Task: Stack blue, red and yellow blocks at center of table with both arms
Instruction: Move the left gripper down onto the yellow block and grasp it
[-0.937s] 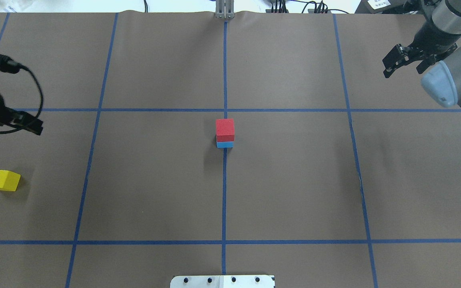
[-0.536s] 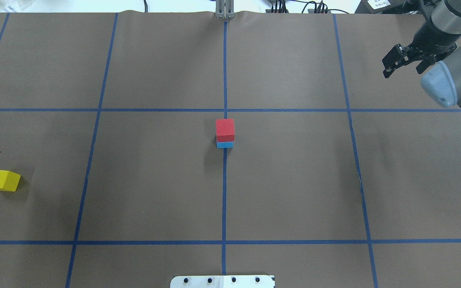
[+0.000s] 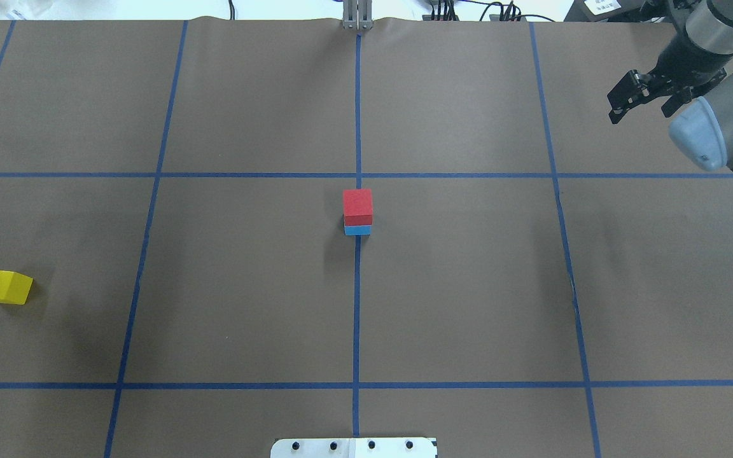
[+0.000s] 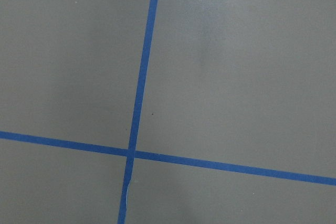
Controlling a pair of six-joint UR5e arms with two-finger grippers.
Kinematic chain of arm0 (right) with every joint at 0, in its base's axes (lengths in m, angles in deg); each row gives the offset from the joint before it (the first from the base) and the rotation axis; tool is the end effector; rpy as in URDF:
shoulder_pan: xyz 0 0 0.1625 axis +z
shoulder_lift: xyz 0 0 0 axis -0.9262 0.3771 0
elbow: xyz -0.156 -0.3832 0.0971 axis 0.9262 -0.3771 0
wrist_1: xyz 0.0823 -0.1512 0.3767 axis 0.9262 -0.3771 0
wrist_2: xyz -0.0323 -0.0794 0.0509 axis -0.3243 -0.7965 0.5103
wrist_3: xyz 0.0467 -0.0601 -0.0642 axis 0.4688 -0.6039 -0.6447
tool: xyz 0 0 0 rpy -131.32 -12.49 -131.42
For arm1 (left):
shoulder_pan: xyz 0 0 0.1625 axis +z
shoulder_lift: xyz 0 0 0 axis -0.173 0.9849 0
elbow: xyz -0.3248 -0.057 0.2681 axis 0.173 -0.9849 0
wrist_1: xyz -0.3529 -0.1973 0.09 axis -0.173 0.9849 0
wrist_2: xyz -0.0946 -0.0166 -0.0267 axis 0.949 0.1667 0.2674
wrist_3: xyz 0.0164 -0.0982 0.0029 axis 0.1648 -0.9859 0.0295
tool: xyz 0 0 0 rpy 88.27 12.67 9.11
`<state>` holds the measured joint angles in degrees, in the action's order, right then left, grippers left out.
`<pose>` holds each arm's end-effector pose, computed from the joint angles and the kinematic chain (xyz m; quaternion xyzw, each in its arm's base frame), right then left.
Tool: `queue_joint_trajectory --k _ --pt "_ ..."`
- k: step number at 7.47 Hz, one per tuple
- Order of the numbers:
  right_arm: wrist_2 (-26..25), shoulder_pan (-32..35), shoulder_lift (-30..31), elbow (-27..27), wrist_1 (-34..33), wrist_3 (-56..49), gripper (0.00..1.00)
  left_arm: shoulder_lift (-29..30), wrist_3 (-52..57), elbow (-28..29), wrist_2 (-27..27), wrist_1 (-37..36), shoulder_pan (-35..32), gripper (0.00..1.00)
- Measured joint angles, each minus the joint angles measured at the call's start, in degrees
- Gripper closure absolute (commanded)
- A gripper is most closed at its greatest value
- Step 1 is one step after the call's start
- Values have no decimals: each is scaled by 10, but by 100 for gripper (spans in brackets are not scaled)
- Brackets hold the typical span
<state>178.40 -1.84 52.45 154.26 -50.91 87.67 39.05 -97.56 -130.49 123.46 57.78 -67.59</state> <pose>-0.1974 -0.6143 0.4032 0.0172 -0.3734 -0.0669 0.9251 0.1641 -0.4098 0.5787 0.0713 0.3653 0.0475 0.9269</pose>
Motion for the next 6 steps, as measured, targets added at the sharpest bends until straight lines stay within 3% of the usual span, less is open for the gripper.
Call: queue_joint_trajectory --k 6 --pt "0 0 -1 0 0 0 1 7 -46 16 1 1 21 0"
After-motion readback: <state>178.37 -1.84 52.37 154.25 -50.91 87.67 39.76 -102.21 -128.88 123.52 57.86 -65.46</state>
